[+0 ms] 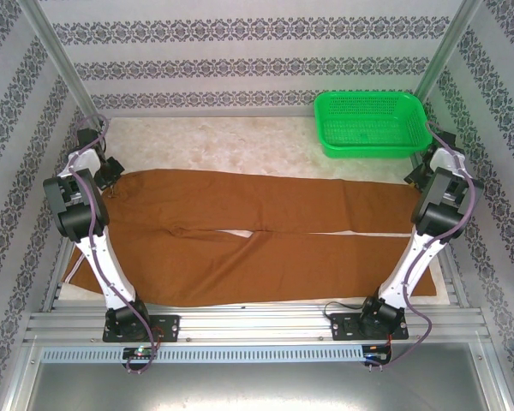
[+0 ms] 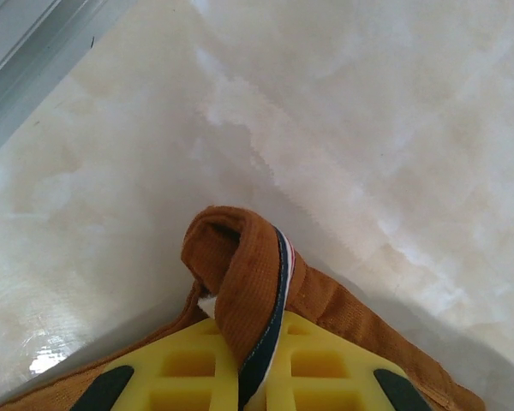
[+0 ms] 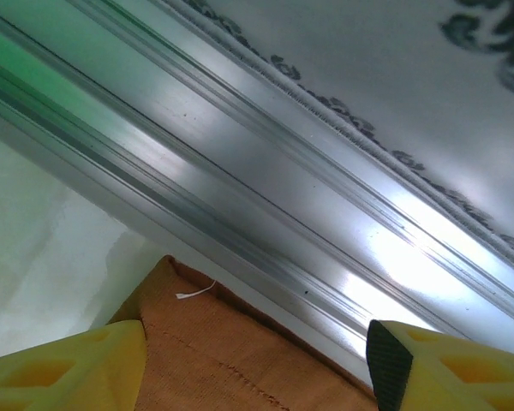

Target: Roll up the long pants

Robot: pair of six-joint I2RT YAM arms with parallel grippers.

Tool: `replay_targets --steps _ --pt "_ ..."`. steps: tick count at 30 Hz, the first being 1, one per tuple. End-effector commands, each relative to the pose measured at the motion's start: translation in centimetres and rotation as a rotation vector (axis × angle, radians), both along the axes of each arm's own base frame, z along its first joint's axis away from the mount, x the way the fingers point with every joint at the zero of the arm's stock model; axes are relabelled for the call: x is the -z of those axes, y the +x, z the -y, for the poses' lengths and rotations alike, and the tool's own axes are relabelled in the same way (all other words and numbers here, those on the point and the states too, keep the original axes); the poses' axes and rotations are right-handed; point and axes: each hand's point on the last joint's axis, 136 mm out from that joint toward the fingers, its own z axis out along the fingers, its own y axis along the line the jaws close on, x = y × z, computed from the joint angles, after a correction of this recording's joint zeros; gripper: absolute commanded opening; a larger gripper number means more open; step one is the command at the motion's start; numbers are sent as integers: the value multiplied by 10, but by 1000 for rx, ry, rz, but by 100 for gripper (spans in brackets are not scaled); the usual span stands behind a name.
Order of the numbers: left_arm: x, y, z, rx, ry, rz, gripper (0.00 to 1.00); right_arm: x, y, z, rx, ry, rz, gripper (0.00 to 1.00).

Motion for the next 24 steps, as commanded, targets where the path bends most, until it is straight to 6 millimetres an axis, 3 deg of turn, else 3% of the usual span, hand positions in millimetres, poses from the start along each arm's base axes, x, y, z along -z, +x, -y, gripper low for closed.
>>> replay_targets --steps 1,5,10,14,17,19,24 --pt "-3 -7 13 39 -3 -27 0 -15 11 -4 -5 16 45 71" --pt "0 -7 14 41 -12 -32 0 -13 14 -15 -38 14 3 71" --pt "-1 -5 16 46 -12 -19 0 -50 21 -31 -104 -87 53 72" --pt "1 -3 20 54 -16 -18 0 -60 46 -103 -316 3 71 74" --pt "2 -2 23 57 -30 -11 0 -46 57 -153 -449 44 2 80" --pt "0 -1 24 63 -34 -9 0 -31 58 -172 -467 106 -16 80" --pt "-4 -3 25 77 -30 -7 0 -7 49 -186 -454 198 -83 81"
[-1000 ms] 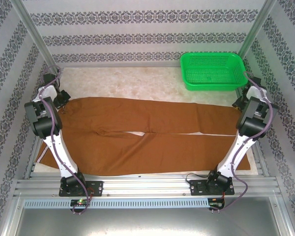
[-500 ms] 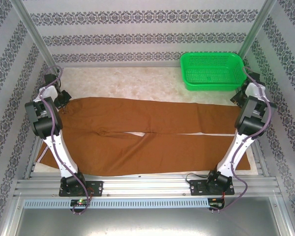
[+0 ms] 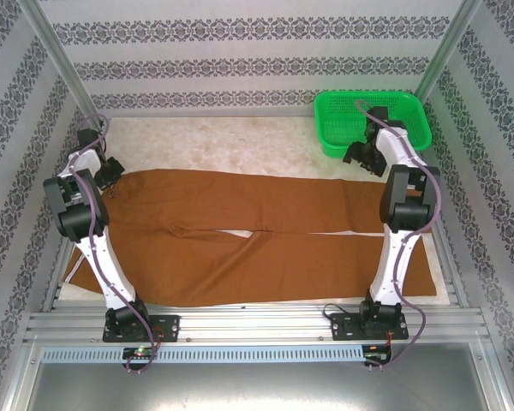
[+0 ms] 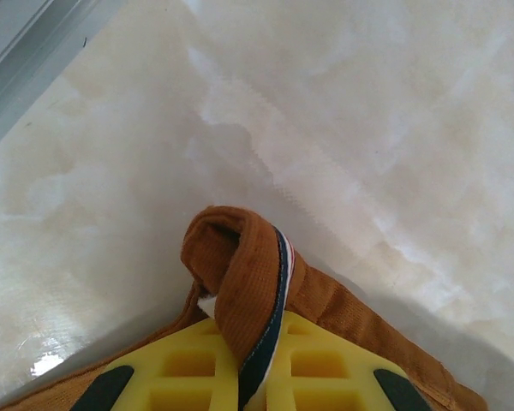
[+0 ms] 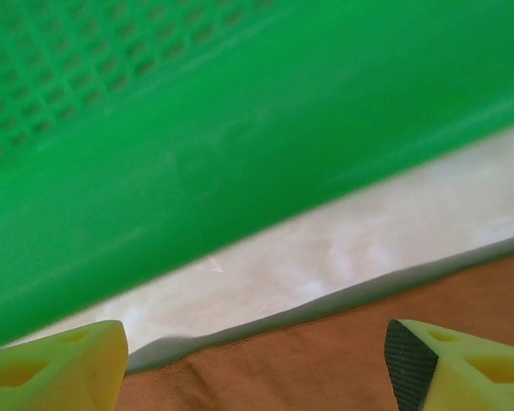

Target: Roll up the long pants

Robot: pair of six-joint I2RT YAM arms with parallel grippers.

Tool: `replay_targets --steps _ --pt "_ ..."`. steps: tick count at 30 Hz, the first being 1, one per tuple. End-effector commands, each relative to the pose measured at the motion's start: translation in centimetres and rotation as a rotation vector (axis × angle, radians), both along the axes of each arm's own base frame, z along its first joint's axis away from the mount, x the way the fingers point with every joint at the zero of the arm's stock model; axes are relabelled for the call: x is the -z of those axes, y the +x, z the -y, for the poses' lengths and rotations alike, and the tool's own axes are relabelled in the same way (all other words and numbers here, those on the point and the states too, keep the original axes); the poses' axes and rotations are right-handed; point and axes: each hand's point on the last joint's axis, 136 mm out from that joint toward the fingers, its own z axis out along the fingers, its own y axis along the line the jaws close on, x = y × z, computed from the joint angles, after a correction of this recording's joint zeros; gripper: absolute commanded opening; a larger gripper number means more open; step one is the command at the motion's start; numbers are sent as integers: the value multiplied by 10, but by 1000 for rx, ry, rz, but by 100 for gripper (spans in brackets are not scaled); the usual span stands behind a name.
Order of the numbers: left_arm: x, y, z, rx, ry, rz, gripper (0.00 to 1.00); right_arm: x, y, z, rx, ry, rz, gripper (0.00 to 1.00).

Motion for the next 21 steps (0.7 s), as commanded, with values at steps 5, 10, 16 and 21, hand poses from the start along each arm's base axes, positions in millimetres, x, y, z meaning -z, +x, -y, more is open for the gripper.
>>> replay_targets --steps 5,10,16,21 --pt "-2 -2 25 67 -38 -7 0 34 -42 8 18 40 -181 80" --pt "7 -1 27 72 -59 -15 0 35 -47 8 6 44 -210 81" --pt "7 -1 29 75 -64 -8 0 5 -57 10 12 -2 -132 83" --pt "11 3 35 88 -69 -12 0 -5 -63 5 -2 -14 -107 83"
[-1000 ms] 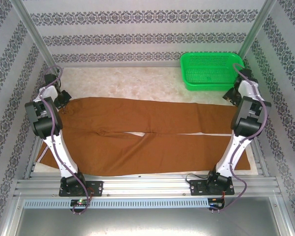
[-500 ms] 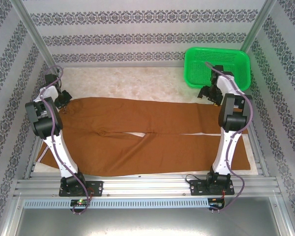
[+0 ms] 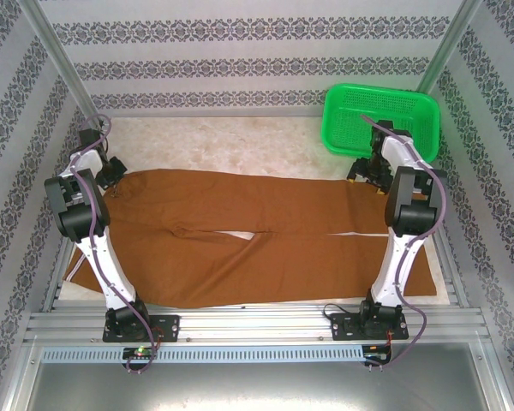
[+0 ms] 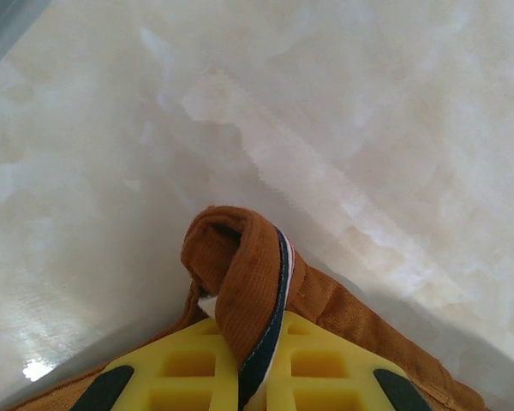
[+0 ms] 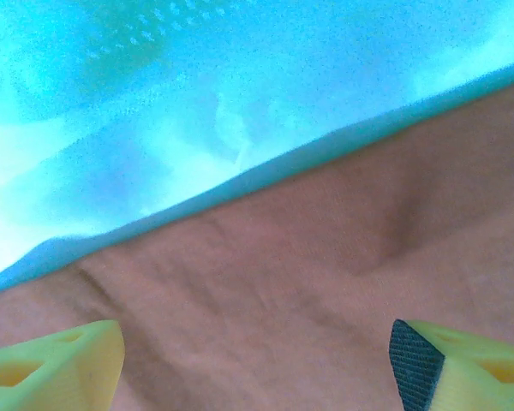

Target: Roll up the long pants

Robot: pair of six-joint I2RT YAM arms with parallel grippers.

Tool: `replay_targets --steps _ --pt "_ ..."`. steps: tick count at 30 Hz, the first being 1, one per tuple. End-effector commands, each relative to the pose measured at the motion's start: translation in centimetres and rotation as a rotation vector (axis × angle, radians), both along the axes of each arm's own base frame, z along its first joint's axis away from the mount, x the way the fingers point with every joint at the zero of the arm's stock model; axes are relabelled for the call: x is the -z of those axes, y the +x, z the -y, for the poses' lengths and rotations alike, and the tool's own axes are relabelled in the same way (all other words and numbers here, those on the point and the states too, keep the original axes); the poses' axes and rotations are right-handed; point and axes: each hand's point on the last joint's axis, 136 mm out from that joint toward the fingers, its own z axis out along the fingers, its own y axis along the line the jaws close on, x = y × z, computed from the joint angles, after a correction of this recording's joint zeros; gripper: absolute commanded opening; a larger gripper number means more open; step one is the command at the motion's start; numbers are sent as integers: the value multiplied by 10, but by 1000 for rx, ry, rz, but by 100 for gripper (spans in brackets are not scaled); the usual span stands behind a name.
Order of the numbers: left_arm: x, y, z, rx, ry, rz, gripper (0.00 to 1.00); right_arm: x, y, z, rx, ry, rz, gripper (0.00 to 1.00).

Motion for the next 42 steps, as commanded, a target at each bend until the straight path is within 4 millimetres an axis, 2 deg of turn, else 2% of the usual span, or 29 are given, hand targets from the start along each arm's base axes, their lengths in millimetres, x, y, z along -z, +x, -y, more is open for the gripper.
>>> replay_targets --steps 1,4,10,13,17,20,23,26,29,33,34,35,37,38,39,41,42 --pt "10 0 26 64 -49 -27 0 -16 -8 -6 -19 -22 24 83" --pt "11 1 29 72 -48 -29 0 -14 -13 -6 -32 -33 14 83" --pt "12 1 29 75 -37 -39 0 1 -14 -35 -108 -5 -18 83" --pt "11 -1 27 71 -28 -47 0 8 -9 -40 -118 -10 -30 83" --pt "7 -15 7 15 36 -85 0 5 -12 -23 -110 -87 -55 84" --pt "7 -31 -17 -79 20 -84 0 9 -23 -2 -67 -99 -92 84" --pt "9 -40 -31 -124 -13 -69 0 13 -27 17 -4 -93 -78 84" --pt "11 -40 -30 -120 -21 -60 0 17 -24 30 33 -91 -74 85" --pt "16 -39 -26 -113 -43 -57 0 24 -17 32 20 -95 -103 89" --pt "16 -36 -24 -102 -52 -48 0 24 -11 31 -10 -123 -125 87" --pt "16 -36 -25 -99 -52 -47 0 24 -10 29 -14 -120 -125 84" --pt "15 -36 -24 -99 -53 -48 0 25 -10 25 -26 -100 -128 73" --pt "14 -35 -25 -96 -53 -43 0 29 -15 20 -28 -71 -158 47" --pt "15 -34 -24 -95 -54 -42 0 30 -19 18 -31 -64 -170 25" --pt "15 -34 -24 -94 -56 -41 0 29 -22 16 -33 -64 -174 14" --pt "16 -34 -24 -91 -61 -44 0 28 -31 14 -38 -72 -182 0" --pt "16 -34 -23 -90 -61 -43 0 28 -38 14 -38 -75 -190 0"
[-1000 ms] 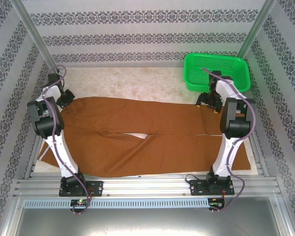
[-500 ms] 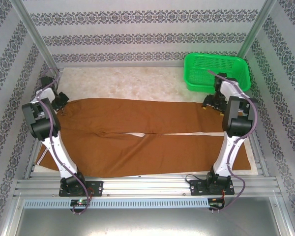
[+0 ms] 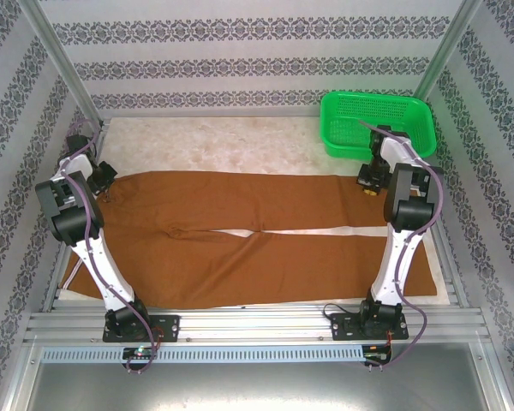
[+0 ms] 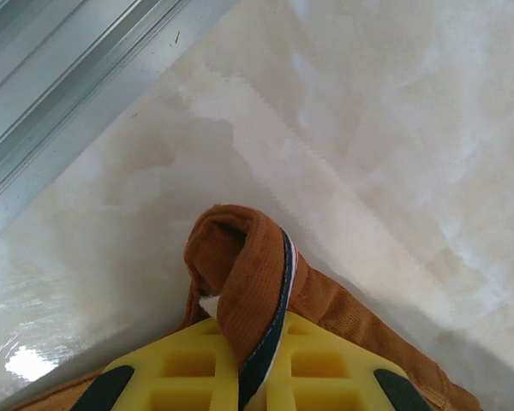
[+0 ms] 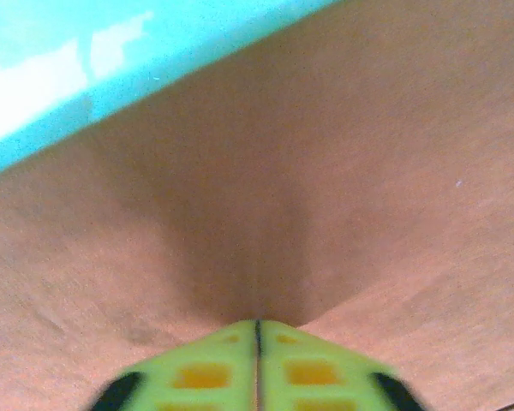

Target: Roll up the long pants

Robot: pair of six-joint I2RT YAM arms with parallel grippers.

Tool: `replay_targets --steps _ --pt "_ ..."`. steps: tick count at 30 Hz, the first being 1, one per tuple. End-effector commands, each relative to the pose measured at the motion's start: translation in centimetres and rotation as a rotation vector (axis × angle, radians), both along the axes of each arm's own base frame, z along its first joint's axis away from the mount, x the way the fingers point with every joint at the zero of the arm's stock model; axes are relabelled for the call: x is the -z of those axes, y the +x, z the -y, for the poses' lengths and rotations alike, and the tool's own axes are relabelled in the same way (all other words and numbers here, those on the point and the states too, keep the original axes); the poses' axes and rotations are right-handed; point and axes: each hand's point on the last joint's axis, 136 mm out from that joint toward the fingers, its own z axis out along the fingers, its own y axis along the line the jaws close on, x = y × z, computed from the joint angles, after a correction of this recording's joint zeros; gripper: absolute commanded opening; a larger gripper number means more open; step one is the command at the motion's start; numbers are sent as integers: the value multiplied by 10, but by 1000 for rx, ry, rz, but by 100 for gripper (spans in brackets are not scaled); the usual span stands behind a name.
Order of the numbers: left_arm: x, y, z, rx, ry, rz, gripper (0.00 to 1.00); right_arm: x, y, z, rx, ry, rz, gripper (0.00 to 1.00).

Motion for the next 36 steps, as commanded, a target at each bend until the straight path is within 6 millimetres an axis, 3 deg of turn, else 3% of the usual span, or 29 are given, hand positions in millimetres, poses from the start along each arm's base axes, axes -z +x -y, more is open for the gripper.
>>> replay_targets --steps 1,9,12,14,15,17,19,22,26,32,33,35,36 --pt "15 -12 5 -1 -37 -44 0 0 -30 -7 -13 8 -71 0" --pt "11 -8 6 2 -45 -28 0 5 -103 -26 -37 22 -152 0" --pt "11 -5 8 3 -56 -16 0 -7 -97 -15 -16 -24 -105 1" --pt "12 -2 10 8 -63 -9 0 -19 -78 -10 11 -32 -45 48" --pt "13 -1 11 11 -67 -6 0 -24 -64 -10 14 -30 -11 64" --pt "14 1 14 18 -72 -6 0 -28 -44 -11 7 -37 12 75" --pt "14 3 17 26 -73 -3 0 -27 -28 -13 9 -38 14 77" --pt "14 5 21 40 -70 -3 0 -18 -9 -14 1 -31 23 88" --pt "14 6 24 49 -69 -10 0 -4 4 -16 -5 -3 -35 94" --pt "13 3 22 52 -54 -17 0 3 6 -24 -26 37 -57 93" --pt "14 2 21 51 -52 -21 0 3 5 -25 -28 44 -64 92" --pt "13 3 23 55 -53 -20 0 5 4 -29 -37 64 -67 73" --pt "12 3 22 56 -53 -18 0 7 2 -30 -36 74 -77 70"
